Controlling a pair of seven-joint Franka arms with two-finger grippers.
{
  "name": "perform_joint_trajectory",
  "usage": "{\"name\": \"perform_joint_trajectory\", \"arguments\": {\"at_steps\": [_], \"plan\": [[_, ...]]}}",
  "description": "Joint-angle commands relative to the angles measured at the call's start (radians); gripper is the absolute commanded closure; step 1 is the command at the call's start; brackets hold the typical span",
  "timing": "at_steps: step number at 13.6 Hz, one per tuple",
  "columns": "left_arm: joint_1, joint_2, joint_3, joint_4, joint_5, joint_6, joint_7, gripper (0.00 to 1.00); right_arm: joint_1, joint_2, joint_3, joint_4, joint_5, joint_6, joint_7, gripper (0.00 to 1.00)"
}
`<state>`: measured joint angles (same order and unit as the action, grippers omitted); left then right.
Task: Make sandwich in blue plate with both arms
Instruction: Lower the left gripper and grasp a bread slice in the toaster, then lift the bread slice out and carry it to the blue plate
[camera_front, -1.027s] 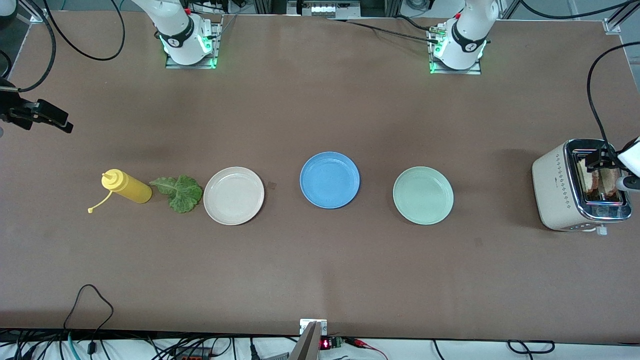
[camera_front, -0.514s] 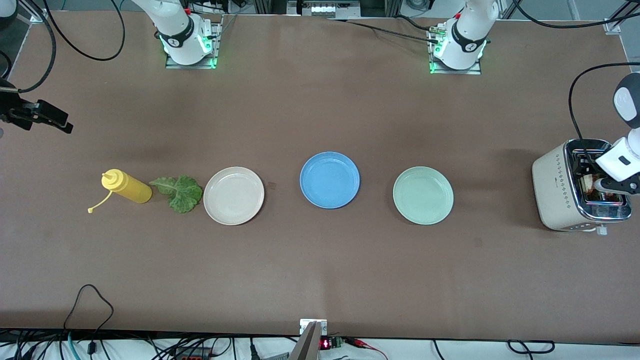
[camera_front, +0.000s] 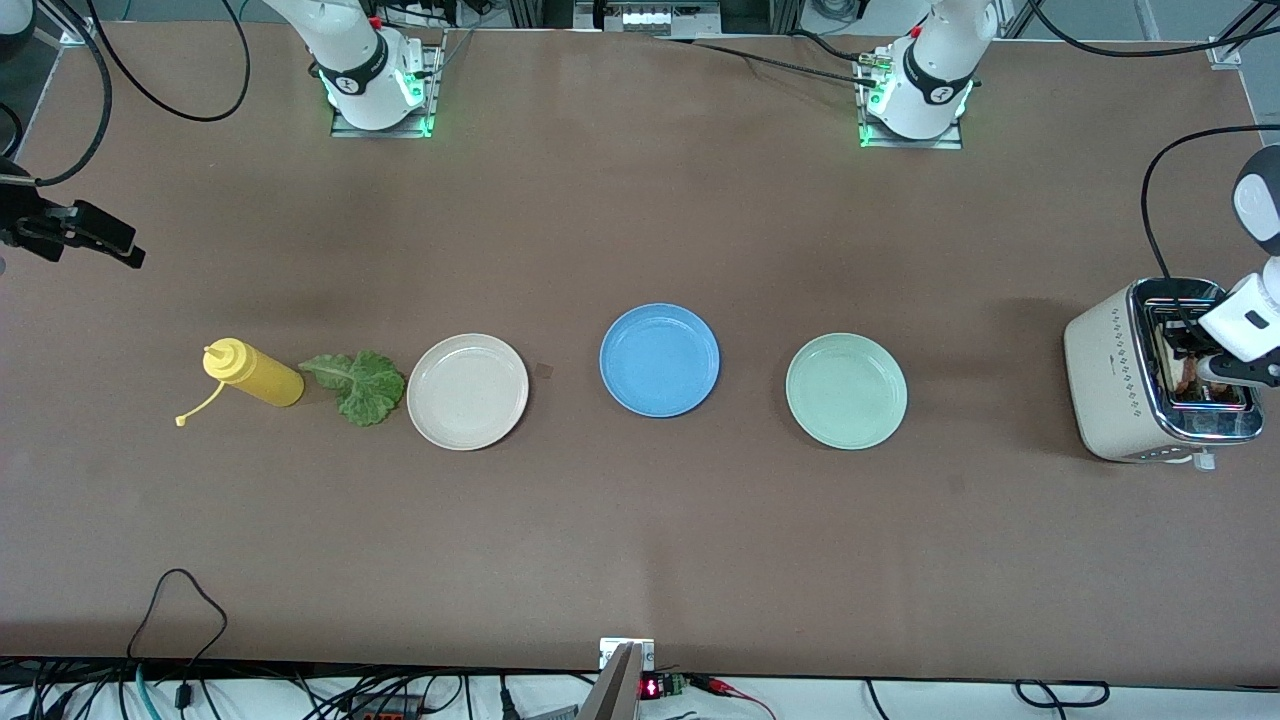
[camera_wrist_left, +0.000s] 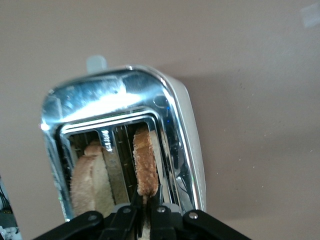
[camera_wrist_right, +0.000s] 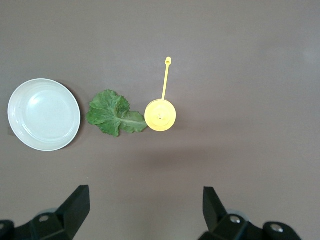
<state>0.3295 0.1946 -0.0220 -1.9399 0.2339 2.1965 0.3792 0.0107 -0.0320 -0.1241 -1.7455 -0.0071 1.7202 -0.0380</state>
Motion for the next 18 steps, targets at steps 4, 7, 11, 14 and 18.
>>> {"name": "perform_joint_trajectory", "arguments": {"at_steps": [4,7,11,14,18], "plan": [[0.002,-0.080,-0.203,0.214,0.015,-0.405,-0.003,0.98,0.003,0.006,0.000,0.012,-0.013,-0.001,-0.010,0.00],[-0.003,-0.064,-0.364,0.311,0.010,-0.619,-0.100,0.99,0.003,0.006,0.000,0.012,-0.013,-0.001,-0.010,0.00],[-0.036,0.020,-0.599,0.311,0.010,-0.702,-0.189,0.99,0.003,0.006,0.001,0.012,-0.013,0.012,-0.003,0.00],[-0.136,0.152,-0.647,0.315,-0.078,-0.680,-0.293,0.99,0.000,0.017,0.001,0.012,-0.013,0.013,-0.002,0.00],[-0.196,0.256,-0.648,0.312,-0.397,-0.395,-0.336,0.99,0.000,0.023,0.001,0.012,-0.008,0.010,0.001,0.00]]}}
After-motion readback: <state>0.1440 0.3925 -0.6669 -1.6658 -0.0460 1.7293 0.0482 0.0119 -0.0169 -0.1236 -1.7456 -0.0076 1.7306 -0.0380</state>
